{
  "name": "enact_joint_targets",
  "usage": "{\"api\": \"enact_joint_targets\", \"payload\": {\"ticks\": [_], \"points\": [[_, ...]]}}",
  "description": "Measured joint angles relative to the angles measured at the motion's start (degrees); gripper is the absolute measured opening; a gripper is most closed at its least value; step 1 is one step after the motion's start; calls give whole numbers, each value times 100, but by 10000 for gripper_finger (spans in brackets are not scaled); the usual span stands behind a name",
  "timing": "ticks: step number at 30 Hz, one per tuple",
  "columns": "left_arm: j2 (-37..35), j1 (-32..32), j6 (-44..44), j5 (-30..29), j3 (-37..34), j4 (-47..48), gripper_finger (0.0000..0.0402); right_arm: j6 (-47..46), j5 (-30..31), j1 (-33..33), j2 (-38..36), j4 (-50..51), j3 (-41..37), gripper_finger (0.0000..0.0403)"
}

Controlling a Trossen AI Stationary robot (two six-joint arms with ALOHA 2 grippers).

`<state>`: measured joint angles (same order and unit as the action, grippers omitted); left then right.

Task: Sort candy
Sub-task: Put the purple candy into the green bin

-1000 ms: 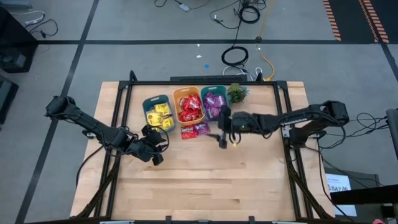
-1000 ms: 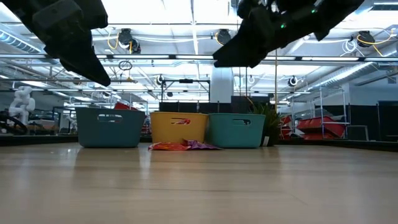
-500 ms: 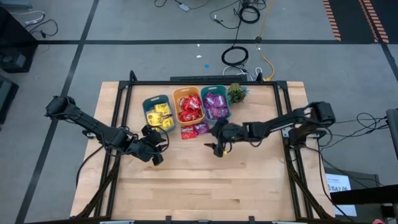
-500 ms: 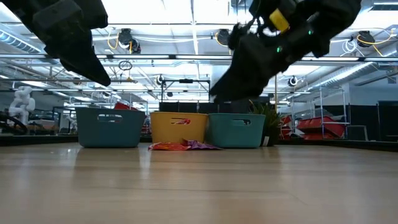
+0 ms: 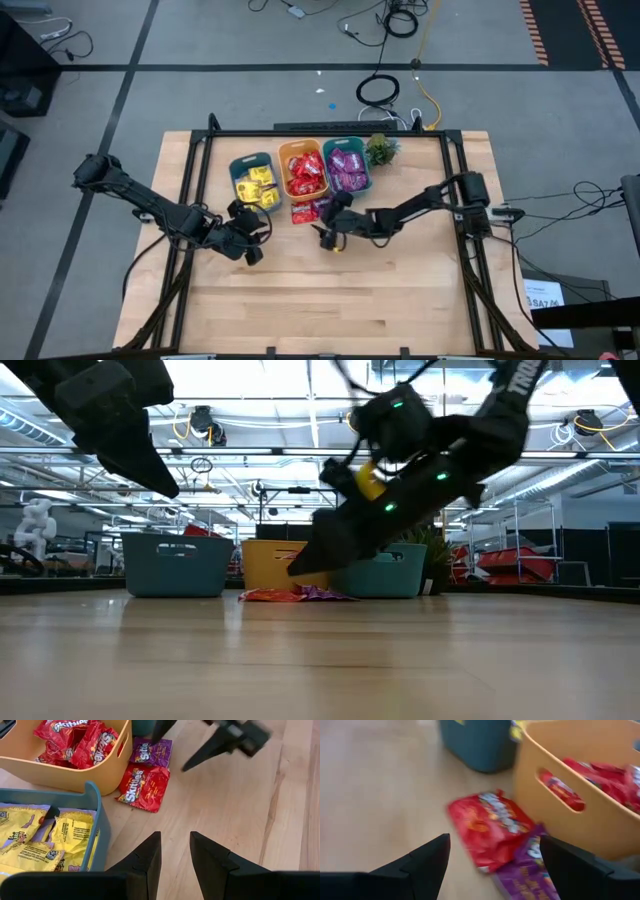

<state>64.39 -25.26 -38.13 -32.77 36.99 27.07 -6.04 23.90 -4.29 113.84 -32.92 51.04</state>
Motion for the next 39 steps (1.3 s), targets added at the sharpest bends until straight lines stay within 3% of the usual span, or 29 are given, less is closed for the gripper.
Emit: {"api": "enact_joint_targets", "payload": {"ticks": [3,7,10,13,18,19,29,34,39], "points": [[1,0,0,-2,0,2,114,-321,500,38,247,775,493,299],[1,0,0,-2,0,0,114,-749,665,91,492,2029,1045,294],[1,0,0,-2,0,0,114,-1108,650,85,586,2669,1286,264],[1,0,0,-2,0,0,114,-1372,531,23,582,2971,1322,195],[1,0,-2,-2,0,-1,114,-1388,450,-253,446,3361,1305,32],[-1,-1,-9,-2,0,-4,114,-1349,444,-323,385,3442,1301,18],[-1,0,-16,-2,-2,-27,114,-1617,-17,-673,-319,3969,1274,5],[0,0,-20,-2,-2,-73,114,-1582,-516,-673,-354,3832,1275,29],[-1,0,-24,-2,-2,-101,114,-1585,-525,-671,-325,3800,1275,55]]}}
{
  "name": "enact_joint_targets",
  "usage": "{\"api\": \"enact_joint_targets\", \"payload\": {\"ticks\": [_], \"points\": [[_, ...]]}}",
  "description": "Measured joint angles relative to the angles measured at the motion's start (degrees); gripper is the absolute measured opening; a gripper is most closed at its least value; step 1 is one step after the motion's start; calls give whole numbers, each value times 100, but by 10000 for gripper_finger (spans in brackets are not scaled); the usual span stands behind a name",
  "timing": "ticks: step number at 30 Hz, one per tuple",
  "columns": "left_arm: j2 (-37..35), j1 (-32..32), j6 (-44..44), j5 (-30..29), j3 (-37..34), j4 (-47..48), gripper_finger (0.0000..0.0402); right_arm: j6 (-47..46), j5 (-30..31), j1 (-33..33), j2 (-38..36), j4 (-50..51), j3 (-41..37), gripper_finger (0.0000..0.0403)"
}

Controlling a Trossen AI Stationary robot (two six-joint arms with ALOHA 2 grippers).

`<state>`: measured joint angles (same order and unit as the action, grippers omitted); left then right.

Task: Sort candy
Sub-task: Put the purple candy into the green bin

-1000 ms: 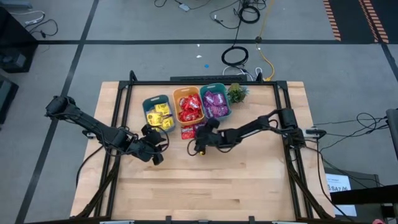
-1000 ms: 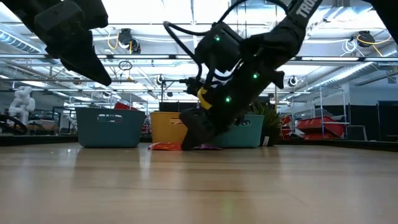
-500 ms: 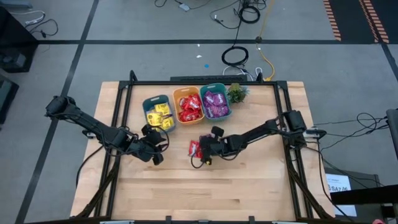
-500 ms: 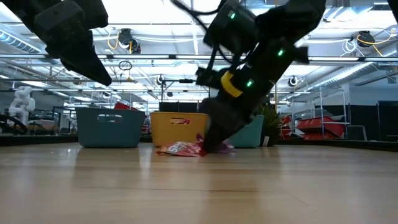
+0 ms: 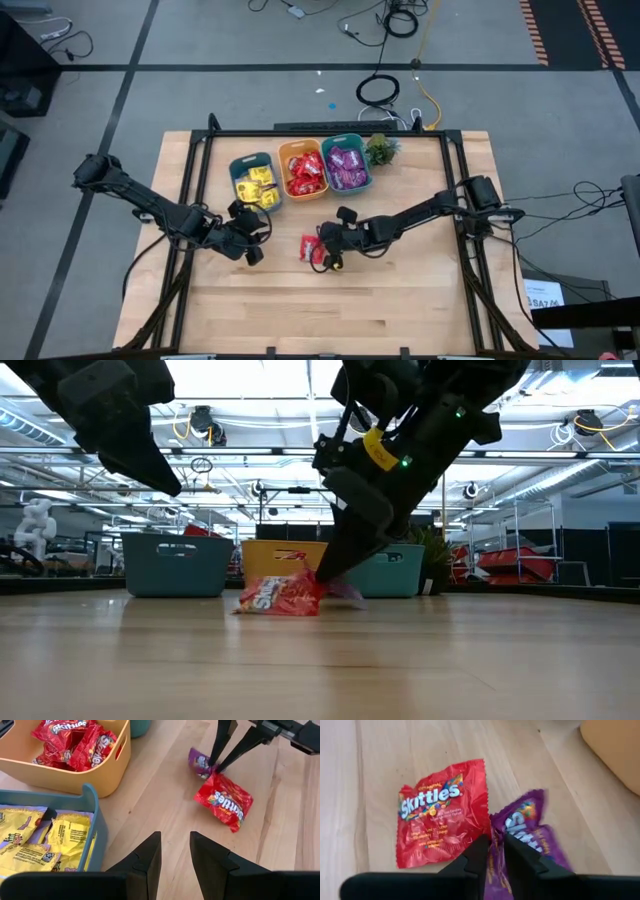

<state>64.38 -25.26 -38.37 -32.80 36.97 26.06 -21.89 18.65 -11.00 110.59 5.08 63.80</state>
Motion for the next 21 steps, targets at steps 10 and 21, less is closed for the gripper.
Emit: {"api": "enact_joint_targets", "payload": {"ticks": [10,21], "points": [[0,0,-9,2,0,0,114,-153,23,0,28,3,1,68],[0,0,-9,2,0,-4,114,-245,57,35,28,245,4,136]]}}
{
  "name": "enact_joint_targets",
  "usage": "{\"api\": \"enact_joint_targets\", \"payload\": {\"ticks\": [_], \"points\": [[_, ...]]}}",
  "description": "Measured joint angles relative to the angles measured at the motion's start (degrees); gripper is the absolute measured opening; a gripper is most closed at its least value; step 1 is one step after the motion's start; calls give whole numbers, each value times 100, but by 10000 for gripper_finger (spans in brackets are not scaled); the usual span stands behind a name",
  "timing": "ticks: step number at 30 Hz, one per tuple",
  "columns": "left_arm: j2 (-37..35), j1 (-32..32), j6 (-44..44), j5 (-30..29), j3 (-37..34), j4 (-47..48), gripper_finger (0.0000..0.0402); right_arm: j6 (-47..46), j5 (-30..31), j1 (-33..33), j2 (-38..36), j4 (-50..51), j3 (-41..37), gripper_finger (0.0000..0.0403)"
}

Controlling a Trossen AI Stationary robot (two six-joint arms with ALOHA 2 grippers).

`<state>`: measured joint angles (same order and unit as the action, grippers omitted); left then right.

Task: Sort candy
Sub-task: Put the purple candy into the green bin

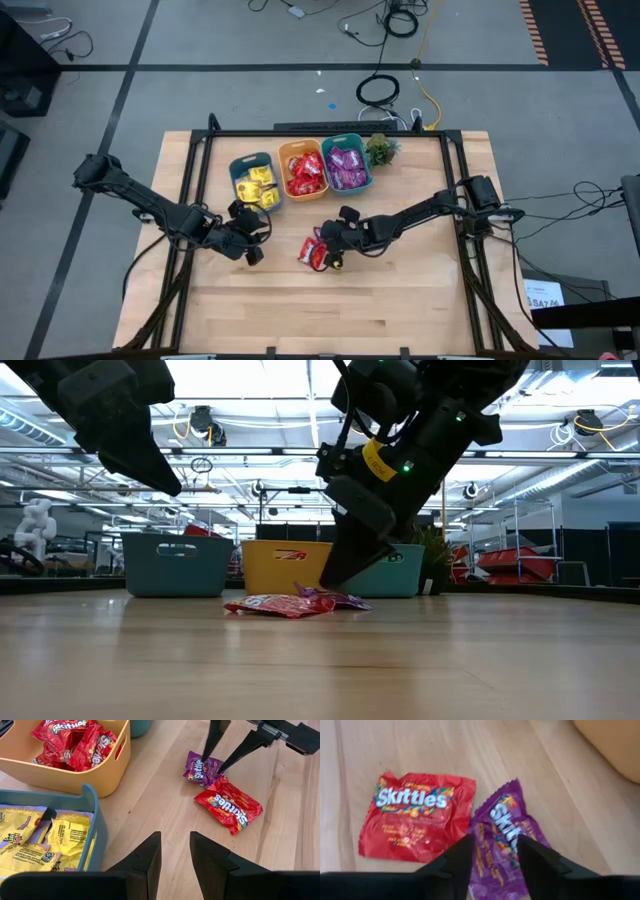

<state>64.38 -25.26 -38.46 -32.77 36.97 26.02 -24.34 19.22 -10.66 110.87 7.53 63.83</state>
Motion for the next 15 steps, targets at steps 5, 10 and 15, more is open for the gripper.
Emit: {"api": "enact_joint_targets", "payload": {"ticks": [5,10,15], "points": [[0,-1,2,0,0,-2,114,-9,20,57,0,-158,0,198],[0,0,-4,0,0,-2,114,0,80,70,43,-329,6,242],[0,0,-9,2,0,-13,114,27,169,128,510,-390,37,253]]}}
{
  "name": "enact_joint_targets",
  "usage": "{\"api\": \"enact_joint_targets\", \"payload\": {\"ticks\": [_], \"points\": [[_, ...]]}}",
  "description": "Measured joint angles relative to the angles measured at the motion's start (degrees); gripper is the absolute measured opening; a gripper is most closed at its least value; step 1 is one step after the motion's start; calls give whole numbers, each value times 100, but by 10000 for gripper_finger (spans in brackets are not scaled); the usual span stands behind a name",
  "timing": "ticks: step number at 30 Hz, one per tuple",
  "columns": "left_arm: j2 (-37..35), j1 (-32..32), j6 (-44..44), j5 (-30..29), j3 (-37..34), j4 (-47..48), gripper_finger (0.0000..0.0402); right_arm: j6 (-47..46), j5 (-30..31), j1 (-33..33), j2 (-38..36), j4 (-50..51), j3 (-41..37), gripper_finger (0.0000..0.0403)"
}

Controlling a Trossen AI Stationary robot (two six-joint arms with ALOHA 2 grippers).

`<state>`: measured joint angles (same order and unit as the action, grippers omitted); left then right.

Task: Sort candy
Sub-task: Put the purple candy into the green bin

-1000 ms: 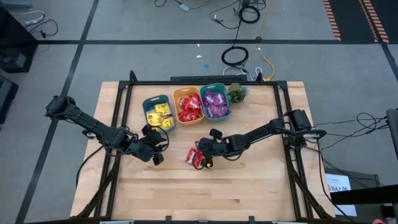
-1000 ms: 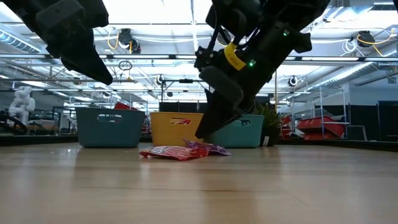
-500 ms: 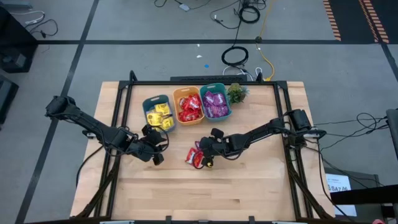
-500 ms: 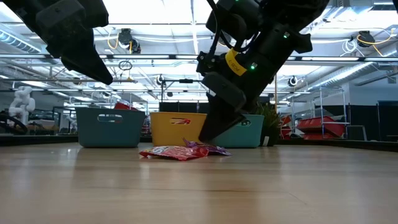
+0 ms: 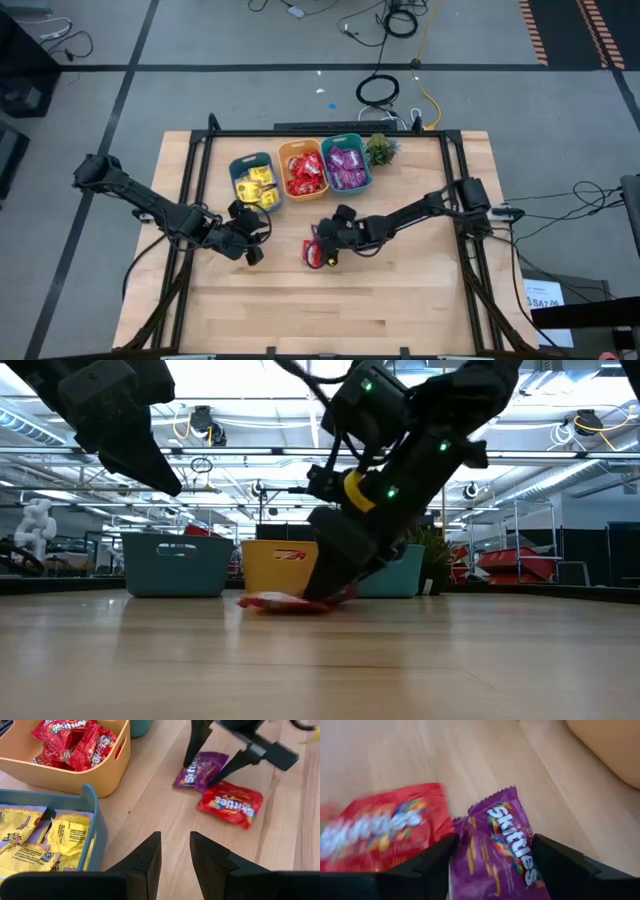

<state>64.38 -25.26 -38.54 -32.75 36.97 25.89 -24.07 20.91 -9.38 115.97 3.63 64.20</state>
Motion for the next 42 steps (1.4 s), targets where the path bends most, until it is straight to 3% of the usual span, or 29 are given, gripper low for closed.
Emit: {"api": "enact_joint_targets", "payload": {"ticks": [3,5,11,13,20,25,30,38,42], "points": [[0,0,-2,0,0,-14,114,-190,38,33,225,-55,8,237],[0,0,-2,0,0,-11,114,-208,-22,37,245,-96,4,206],[0,0,-4,0,0,-7,114,211,-245,-35,-56,-127,-37,49],[1,0,-5,0,0,-8,114,315,-299,-42,-213,-55,-56,18],[0,0,-7,0,0,-2,114,362,-223,-41,-725,-154,-39,48],[0,-2,-7,0,0,11,114,397,-197,-41,-902,-222,-39,33],[1,0,-7,0,0,7,114,378,-195,-45,-917,-196,-37,28],[0,0,-7,0,0,7,114,378,-182,-47,-894,-260,-37,78],[0,0,-7,0,0,-2,114,413,-182,-47,-824,-258,-37,61]]}}
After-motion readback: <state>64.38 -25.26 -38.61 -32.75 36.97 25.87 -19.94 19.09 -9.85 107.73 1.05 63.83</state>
